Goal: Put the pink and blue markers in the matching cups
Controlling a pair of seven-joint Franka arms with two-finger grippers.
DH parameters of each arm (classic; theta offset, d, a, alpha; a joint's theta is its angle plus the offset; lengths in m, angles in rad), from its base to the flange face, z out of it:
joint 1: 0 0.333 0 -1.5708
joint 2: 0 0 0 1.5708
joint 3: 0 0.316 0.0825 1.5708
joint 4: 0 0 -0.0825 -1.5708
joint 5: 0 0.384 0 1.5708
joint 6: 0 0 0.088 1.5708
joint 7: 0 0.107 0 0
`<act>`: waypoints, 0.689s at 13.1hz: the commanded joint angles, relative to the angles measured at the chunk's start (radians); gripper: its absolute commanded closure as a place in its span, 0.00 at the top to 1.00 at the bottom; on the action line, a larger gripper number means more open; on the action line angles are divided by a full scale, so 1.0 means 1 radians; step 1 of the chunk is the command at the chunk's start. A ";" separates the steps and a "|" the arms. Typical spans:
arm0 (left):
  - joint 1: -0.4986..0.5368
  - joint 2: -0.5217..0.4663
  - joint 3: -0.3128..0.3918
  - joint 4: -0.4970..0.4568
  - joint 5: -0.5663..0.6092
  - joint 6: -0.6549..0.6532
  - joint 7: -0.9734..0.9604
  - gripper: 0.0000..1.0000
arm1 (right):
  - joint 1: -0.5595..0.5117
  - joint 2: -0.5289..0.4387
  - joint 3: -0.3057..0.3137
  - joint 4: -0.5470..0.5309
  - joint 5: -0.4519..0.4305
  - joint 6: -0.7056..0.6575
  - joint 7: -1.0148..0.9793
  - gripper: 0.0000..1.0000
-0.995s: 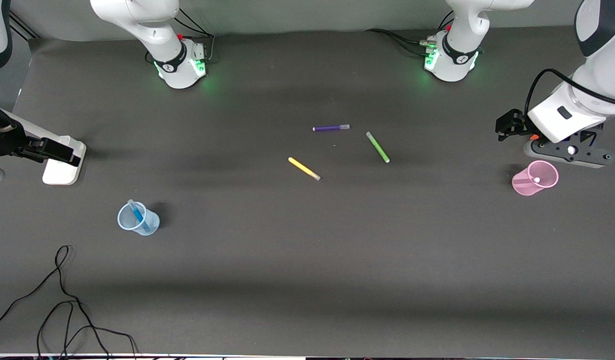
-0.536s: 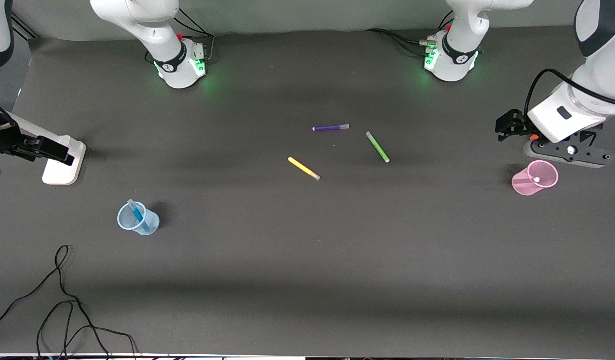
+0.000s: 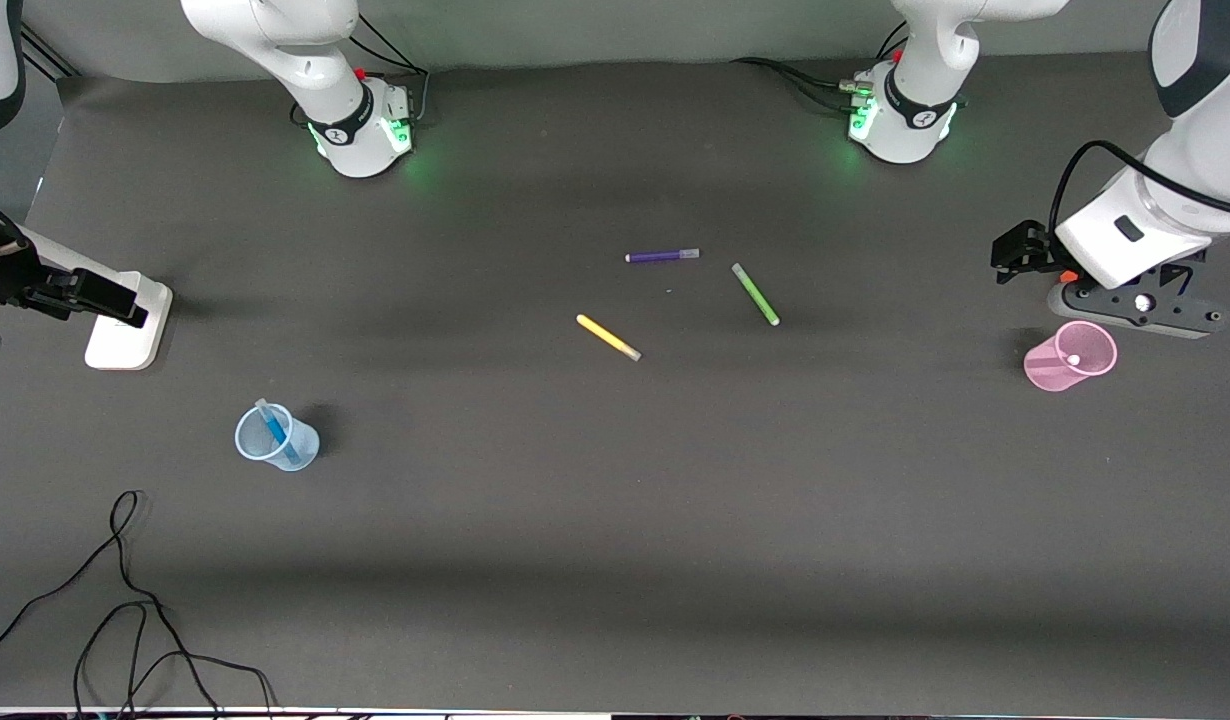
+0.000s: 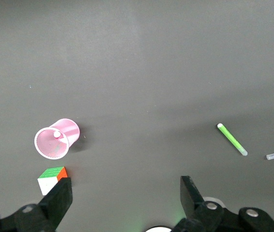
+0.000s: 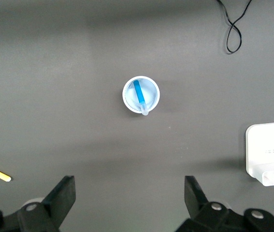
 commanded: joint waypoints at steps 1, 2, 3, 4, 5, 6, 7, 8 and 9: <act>-0.004 0.004 0.005 0.021 -0.008 -0.022 -0.008 0.99 | -0.013 -0.020 0.013 -0.014 -0.031 -0.006 -0.050 1.00; -0.004 0.004 0.005 0.021 -0.008 -0.021 -0.008 0.99 | -0.013 -0.020 0.013 -0.011 -0.036 -0.007 -0.072 1.00; -0.004 0.004 0.005 0.021 -0.008 -0.021 -0.008 0.99 | -0.011 -0.022 0.013 -0.014 -0.036 -0.007 -0.071 1.00; -0.003 0.004 0.005 0.021 -0.008 -0.021 -0.006 0.99 | -0.011 -0.022 0.013 -0.014 -0.036 -0.007 -0.071 1.00; -0.004 0.004 0.005 0.021 -0.008 -0.021 -0.008 0.99 | -0.013 -0.022 0.013 -0.014 -0.036 -0.007 -0.072 1.00; -0.004 0.004 0.004 0.021 -0.008 -0.021 -0.008 0.99 | -0.013 -0.020 0.013 -0.012 -0.036 -0.007 -0.072 1.00; -0.004 0.004 0.005 0.021 -0.008 -0.021 -0.008 0.99 | -0.011 -0.022 0.013 -0.014 -0.038 -0.007 -0.072 1.00; -0.003 0.004 0.005 0.021 -0.008 -0.021 -0.006 0.99 | -0.013 -0.022 0.013 -0.014 -0.036 -0.007 -0.074 1.00; -0.003 0.004 0.005 0.021 -0.008 -0.021 -0.006 0.99 | -0.013 -0.022 0.011 -0.014 -0.036 -0.007 -0.072 1.00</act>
